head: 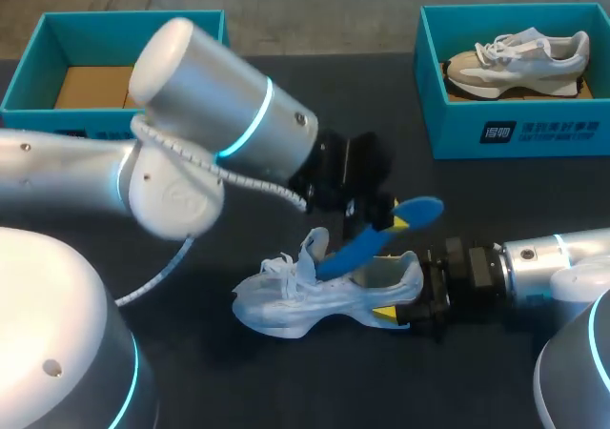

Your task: Take the shoe out of the shoebox, open the shoe tongue, remove and reinsert the insole, then place the shoe into the shoebox

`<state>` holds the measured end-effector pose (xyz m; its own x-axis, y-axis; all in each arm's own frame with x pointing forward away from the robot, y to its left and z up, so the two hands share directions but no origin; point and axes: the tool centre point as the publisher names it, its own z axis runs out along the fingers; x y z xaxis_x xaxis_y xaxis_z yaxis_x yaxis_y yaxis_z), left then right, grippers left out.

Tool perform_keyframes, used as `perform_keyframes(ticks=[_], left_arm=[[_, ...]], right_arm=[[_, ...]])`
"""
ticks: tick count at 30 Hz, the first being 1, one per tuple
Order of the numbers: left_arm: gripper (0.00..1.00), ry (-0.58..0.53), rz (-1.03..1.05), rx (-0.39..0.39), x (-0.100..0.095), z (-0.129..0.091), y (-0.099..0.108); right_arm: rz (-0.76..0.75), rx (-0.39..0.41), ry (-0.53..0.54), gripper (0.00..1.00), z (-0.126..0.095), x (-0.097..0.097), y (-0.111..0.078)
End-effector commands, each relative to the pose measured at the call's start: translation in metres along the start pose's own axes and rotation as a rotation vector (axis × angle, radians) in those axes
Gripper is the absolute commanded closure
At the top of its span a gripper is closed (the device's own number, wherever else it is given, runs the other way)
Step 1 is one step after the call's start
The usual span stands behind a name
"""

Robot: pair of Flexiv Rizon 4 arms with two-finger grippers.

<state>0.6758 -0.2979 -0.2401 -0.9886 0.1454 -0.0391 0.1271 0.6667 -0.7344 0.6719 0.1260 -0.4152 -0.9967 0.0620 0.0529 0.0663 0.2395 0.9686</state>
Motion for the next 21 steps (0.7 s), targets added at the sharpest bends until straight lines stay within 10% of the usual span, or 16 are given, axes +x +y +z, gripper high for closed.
perform_keyframes(ticks=[1,21], left_arm=[[1.0,0.1,-0.001,0.034,-0.005,-0.017,-0.013],[1.0,0.258,-0.078,0.229,0.002,-0.06,-0.077]], right_arm=[[0.0,0.003,-0.002,1.0,0.0,0.0,-0.002],[0.0,0.003,-0.002,1.0,0.0,0.0,-0.002]])
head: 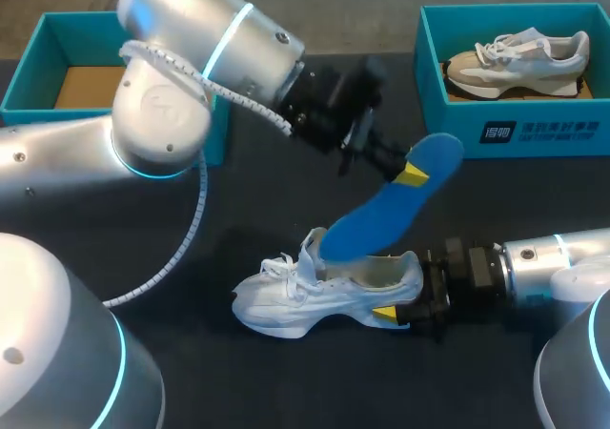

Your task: Take the shoe out of the shoebox, open the shoe tongue, remove and reinsert the insole, then place the shoe into the shoebox

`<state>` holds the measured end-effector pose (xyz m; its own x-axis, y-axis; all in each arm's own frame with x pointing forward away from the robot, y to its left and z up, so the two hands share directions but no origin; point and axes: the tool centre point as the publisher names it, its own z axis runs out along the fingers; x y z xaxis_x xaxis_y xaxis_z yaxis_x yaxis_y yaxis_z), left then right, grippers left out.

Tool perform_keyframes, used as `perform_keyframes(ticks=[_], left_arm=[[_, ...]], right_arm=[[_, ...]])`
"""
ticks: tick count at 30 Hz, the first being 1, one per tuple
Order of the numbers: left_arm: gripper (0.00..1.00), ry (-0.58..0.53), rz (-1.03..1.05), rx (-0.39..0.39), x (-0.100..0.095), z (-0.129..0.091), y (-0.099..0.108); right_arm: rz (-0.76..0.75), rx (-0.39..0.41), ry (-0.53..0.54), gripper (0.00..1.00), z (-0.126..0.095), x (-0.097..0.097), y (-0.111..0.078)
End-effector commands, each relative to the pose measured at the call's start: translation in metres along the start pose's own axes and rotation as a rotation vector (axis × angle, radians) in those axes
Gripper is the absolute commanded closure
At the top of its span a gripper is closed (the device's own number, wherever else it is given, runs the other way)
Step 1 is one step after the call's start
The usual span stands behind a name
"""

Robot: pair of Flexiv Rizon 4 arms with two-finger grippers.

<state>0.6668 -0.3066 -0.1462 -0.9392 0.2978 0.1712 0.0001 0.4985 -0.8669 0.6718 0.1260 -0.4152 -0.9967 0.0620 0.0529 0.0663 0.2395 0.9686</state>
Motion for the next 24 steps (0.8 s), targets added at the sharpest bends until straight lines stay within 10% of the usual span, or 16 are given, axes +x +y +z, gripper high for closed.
perform_keyframes(ticks=[1,11,24], left_arm=[[1.0,0.004,-0.002,-0.009,-0.001,-0.004,-0.002],[1.0,0.004,-0.002,-0.009,-0.001,-0.004,-0.002],[1.0,-0.008,-0.055,0.205,0.055,-0.041,-0.045]], right_arm=[[0.0,0.003,-0.002,1.0,0.001,0.0,-0.002],[0.0,0.003,-0.002,1.0,0.001,0.0,-0.002],[0.0,0.003,-0.002,1.0,0.001,0.0,-0.002]])
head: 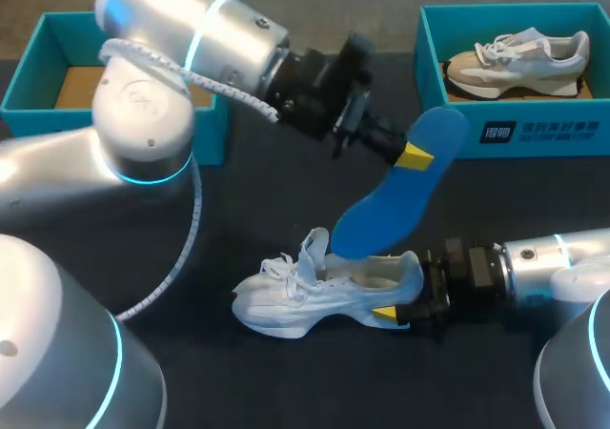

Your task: Take the shoe out of the shoebox, open the shoe tongue, remove and reinsert the insole, then place the shoe into the shoebox

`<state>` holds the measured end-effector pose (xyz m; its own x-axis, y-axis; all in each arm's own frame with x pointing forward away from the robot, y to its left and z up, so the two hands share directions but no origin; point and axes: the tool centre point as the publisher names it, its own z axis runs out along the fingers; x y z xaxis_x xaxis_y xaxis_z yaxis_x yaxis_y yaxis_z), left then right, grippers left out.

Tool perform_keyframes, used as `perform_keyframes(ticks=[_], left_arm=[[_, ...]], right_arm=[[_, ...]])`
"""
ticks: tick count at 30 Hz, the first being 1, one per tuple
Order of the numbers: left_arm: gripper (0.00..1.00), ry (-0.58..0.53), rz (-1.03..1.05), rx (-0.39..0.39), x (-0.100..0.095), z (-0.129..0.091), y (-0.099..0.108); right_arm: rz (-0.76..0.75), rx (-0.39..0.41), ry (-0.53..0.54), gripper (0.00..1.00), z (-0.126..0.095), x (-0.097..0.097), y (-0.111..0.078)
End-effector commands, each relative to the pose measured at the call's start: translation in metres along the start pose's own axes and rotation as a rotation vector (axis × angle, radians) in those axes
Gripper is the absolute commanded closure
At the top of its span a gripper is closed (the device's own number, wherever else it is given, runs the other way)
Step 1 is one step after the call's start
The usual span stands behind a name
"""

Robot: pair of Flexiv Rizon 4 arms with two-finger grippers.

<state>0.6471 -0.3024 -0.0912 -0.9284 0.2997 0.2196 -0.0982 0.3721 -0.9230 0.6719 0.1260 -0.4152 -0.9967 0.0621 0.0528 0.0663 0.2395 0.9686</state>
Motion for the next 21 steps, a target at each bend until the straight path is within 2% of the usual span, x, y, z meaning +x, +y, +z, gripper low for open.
perform_keyframes(ticks=[1,6,9,21], left_arm=[[1.0,-0.028,-0.019,0.059,0.03,-0.022,-0.005],[1.0,-0.057,-0.06,0.121,0.047,-0.037,-0.02],[1.0,-0.067,-0.159,0.228,0.053,-0.048,-0.028],[1.0,-0.067,-0.159,0.228,0.053,-0.048,-0.028]], right_arm=[[0.0,0.003,-0.002,1.0,0.0,0.0,-0.002],[0.0,0.003,-0.002,1.0,0.0,0.0,-0.002],[0.0,0.003,-0.002,1.0,0.0,0.0,-0.002],[0.0,0.003,-0.002,1.0,0.0,0.0,-0.002]])
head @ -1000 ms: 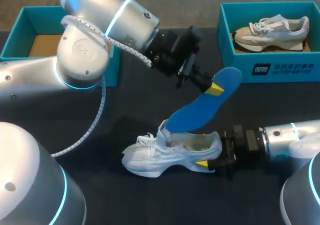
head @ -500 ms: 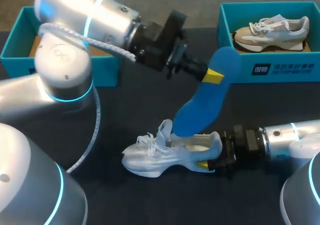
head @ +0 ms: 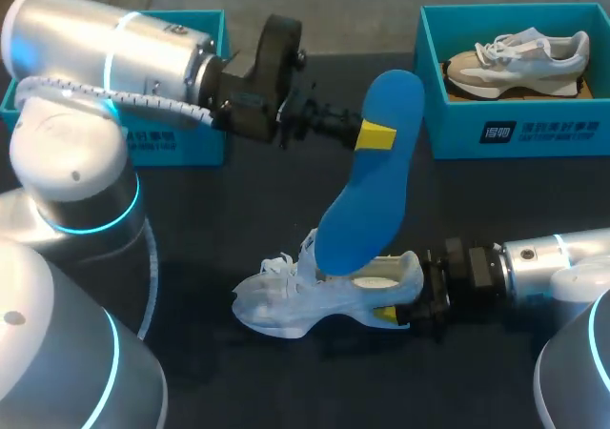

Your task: Take the shoe out of the shoebox, open the shoe tongue, remove and reinsert the insole, then place the shoe into the shoebox

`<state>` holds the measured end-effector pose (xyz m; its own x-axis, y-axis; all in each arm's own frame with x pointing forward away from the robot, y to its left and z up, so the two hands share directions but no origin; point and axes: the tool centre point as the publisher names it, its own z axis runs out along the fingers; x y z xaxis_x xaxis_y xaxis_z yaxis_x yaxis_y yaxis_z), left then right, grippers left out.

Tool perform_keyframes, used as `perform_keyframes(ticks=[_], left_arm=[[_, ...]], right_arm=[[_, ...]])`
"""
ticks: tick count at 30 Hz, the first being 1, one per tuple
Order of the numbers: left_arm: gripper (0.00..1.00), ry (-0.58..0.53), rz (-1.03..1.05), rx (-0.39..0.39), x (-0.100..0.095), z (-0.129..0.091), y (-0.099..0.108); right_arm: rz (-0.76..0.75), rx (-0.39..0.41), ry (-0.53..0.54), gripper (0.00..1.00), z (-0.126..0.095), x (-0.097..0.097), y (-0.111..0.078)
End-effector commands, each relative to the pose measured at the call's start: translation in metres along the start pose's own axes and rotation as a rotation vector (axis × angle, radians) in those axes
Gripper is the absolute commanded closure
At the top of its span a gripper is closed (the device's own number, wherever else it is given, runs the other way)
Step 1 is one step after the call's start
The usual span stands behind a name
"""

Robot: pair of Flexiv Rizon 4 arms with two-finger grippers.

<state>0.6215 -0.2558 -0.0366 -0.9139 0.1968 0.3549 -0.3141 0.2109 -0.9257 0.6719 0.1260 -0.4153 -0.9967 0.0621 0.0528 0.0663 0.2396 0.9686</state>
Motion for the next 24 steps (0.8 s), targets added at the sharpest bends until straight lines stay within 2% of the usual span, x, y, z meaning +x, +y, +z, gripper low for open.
perform_keyframes(ticks=[1,4,12,17,21,23,24], left_arm=[[1.0,-0.006,0.001,0.01,0.002,0.0,0.003],[1.0,0.007,-0.001,0.023,0.003,0.0,0.002],[1.0,0.047,-0.052,0.159,0.021,-0.021,-0.025],[1.0,0.021,-0.133,0.213,0.034,-0.03,-0.039],[1.0,0.043,-0.201,0.226,0.045,-0.035,-0.046],[1.0,0.035,-0.245,0.19,0.051,-0.037,-0.047],[1.0,0.004,-0.234,0.141,0.055,-0.037,-0.047]], right_arm=[[0.0,0.003,-0.002,1.0,0.0,0.0,-0.002],[0.0,0.003,-0.002,1.0,0.0,0.0,-0.002],[0.0,0.003,-0.002,1.0,0.0,0.0,-0.002],[0.0,0.003,-0.002,1.0,0.0,0.0,-0.002],[0.0,0.003,-0.002,1.0,0.0,0.0,-0.002],[0.0,0.003,-0.002,1.0,0.0,0.0,-0.002],[0.0,0.003,-0.002,1.0,0.0,0.0,-0.002]])
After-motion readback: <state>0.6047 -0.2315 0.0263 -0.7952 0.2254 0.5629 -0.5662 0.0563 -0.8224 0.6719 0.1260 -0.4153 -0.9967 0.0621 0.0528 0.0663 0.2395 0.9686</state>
